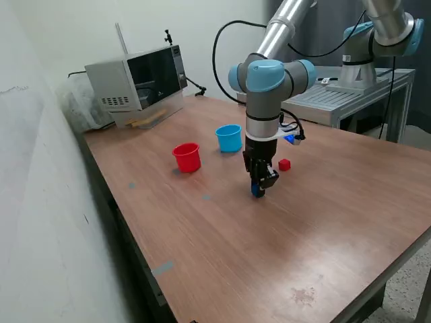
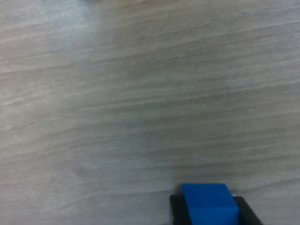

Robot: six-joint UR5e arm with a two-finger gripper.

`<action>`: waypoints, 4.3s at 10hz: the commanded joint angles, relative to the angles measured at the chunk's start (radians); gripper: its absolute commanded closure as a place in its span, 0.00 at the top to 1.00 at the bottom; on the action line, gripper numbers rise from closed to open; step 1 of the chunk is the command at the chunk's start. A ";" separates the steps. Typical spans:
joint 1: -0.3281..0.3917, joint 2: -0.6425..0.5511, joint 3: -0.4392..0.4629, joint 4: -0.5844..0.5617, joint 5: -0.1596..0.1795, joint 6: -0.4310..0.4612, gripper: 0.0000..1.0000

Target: Place red objects in the red bin, and blue objects in the blue bin.

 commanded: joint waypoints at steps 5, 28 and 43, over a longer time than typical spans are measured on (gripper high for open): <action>-0.029 -0.199 0.127 0.003 -0.002 -0.030 0.00; -0.390 -0.448 0.476 -0.002 -0.067 -0.120 0.00; -0.379 -0.463 0.497 0.000 -0.066 -0.149 1.00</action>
